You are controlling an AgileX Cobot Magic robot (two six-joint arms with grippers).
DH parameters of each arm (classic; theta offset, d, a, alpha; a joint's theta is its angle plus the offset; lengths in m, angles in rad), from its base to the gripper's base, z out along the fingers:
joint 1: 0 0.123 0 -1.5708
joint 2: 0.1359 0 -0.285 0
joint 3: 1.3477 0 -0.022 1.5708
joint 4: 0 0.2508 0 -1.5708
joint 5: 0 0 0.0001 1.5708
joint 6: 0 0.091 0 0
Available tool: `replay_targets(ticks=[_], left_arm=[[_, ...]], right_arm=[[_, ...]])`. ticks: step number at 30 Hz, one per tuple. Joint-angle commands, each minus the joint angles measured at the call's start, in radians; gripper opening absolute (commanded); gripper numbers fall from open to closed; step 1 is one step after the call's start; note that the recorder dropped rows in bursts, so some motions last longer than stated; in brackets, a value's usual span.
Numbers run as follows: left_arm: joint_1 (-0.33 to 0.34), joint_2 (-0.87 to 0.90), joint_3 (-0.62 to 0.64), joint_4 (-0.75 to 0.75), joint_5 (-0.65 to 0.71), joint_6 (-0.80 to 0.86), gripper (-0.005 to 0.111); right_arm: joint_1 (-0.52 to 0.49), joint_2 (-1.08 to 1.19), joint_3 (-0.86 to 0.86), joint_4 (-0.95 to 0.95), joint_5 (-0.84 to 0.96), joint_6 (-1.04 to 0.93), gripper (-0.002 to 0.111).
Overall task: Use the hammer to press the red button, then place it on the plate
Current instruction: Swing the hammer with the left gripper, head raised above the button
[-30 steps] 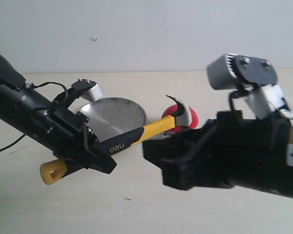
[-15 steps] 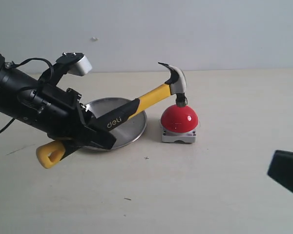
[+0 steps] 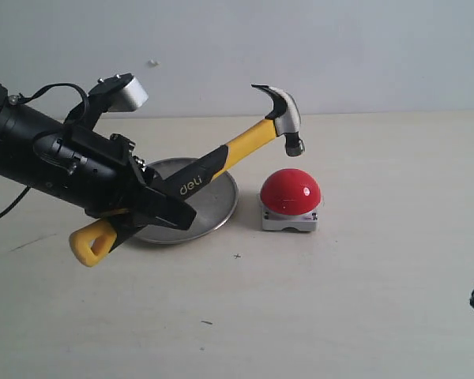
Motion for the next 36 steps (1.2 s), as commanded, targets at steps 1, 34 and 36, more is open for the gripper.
replay_targets(ticks=[1, 34, 36], left_arm=[[-0.003, -0.023, -0.012, -0.075, -0.016, 0.007, 0.000], [-0.216, -0.023, -0.006, -0.137, -0.539, -0.054, 0.000], [-0.251, -0.021, -0.003, -0.137, -0.598, -0.092, 0.000]], right_arm=[[0.000, -0.007, 0.004, 0.005, -0.052, -0.112, 0.000], [0.000, -0.005, 0.004, 0.559, 0.067, -0.633, 0.000], [0.000, -0.005, 0.004, 0.559, 0.067, -0.633, 0.000]])
